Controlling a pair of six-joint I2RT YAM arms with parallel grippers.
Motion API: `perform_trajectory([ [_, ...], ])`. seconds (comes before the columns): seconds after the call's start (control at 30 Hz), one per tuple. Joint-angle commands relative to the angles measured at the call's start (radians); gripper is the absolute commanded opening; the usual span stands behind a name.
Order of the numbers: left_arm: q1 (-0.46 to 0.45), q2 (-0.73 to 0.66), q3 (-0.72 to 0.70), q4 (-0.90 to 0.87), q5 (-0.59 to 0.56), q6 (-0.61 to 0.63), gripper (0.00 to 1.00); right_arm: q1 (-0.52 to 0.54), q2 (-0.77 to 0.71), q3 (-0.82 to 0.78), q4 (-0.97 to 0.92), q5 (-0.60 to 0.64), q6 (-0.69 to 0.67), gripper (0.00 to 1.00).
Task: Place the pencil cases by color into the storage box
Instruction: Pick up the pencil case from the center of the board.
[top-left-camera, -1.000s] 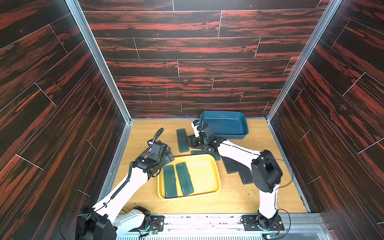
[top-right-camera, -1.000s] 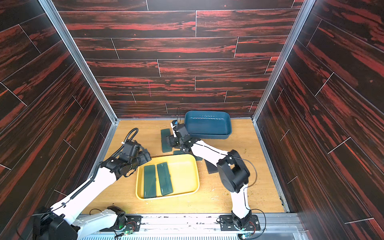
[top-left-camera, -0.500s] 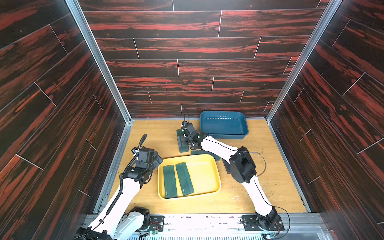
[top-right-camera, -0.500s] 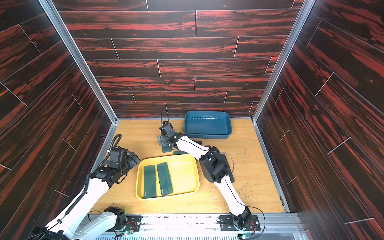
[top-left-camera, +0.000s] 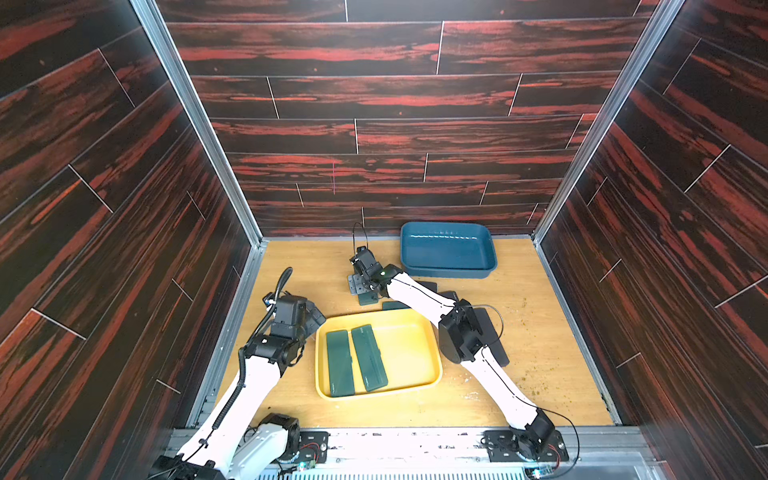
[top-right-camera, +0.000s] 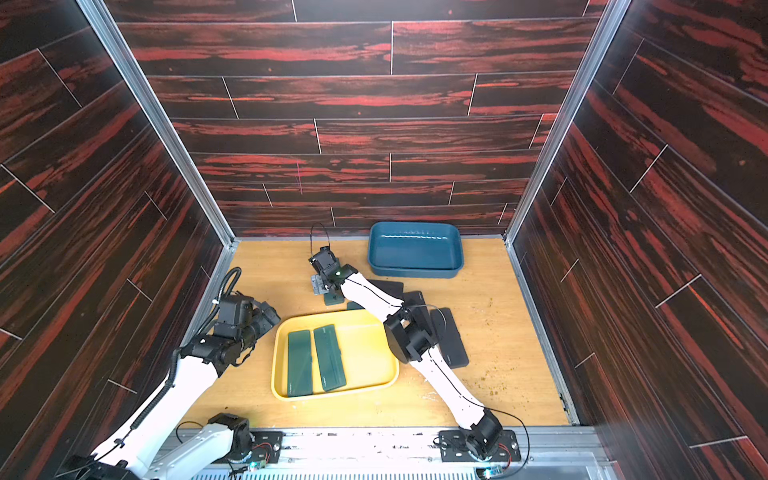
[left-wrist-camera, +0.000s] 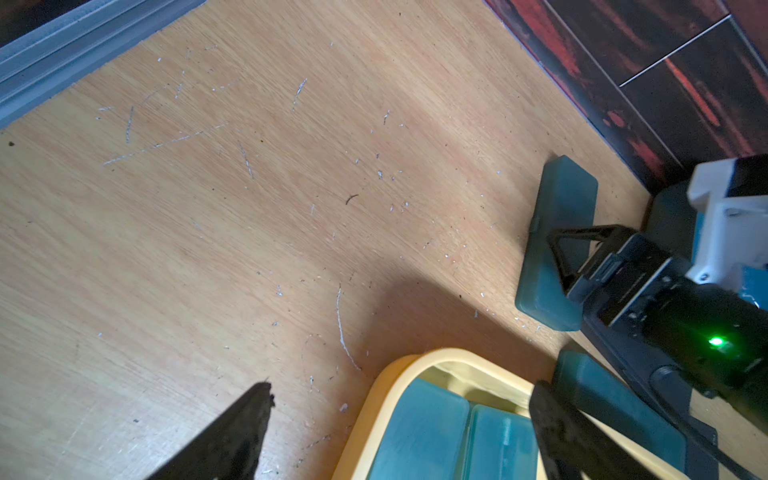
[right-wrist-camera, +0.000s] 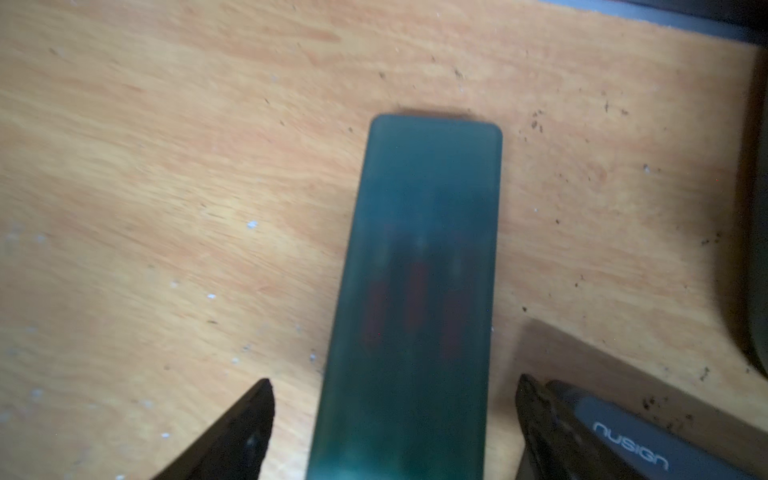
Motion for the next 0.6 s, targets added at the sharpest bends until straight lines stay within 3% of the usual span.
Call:
perform_trajectory([
  [0.0, 0.006, 0.015, -0.016, 0.029, 0.011, 0.002, 0.98, -0.003, 0.053, 0.026, -0.025, 0.011, 0.005, 0.92],
  [0.57, 0.006, 0.087, 0.009, 0.061, 0.029, 0.004, 0.97, -0.02, 0.131, 0.067, -0.034, -0.039, 0.012, 0.9],
])
